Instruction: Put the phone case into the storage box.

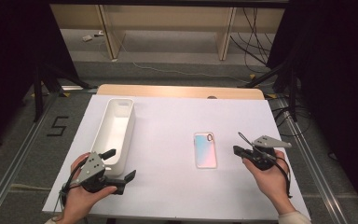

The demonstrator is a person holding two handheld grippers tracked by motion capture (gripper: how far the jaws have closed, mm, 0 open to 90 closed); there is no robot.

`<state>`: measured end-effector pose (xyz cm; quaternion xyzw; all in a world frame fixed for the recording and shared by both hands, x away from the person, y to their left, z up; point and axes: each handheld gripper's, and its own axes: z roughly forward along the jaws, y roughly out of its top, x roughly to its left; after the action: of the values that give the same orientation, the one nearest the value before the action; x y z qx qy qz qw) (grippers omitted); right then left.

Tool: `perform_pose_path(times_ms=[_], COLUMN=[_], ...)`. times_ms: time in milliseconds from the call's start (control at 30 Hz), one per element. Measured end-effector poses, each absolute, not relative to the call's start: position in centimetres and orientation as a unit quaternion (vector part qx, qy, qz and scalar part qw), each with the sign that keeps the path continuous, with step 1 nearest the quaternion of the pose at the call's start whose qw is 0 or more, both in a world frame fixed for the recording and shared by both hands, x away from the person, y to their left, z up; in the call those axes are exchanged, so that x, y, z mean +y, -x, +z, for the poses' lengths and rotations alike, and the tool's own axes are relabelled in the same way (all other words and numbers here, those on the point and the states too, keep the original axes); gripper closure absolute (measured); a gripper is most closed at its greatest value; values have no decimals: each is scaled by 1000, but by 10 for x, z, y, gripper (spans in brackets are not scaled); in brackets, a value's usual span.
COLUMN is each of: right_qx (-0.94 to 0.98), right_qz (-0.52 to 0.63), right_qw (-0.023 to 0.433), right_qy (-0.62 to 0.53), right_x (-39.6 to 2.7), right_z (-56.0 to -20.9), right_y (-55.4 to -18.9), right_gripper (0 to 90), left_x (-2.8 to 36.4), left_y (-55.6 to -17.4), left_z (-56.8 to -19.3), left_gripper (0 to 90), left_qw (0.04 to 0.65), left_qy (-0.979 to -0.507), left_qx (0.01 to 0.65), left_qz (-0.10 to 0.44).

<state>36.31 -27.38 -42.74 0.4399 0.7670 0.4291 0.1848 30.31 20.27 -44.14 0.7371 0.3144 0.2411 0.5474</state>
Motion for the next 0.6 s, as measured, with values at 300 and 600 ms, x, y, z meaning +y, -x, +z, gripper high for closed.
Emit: perform_pose_path(times_ms=[300, 600], right_qx=[793, 806], right_qz=[363, 309], right_qw=[127, 103], right_qy=[-473, -495], right_x=[-252, -244], right_z=[-448, -461], right_y=[-397, -404], right_gripper=[900, 900], left_x=[204, 203], left_y=[-304, -303], left_z=[-441, -441], left_gripper=[12, 14], left_qw=[548, 543], left_qy=[-738, -740], left_qx=[312, 314], left_qz=[241, 242])
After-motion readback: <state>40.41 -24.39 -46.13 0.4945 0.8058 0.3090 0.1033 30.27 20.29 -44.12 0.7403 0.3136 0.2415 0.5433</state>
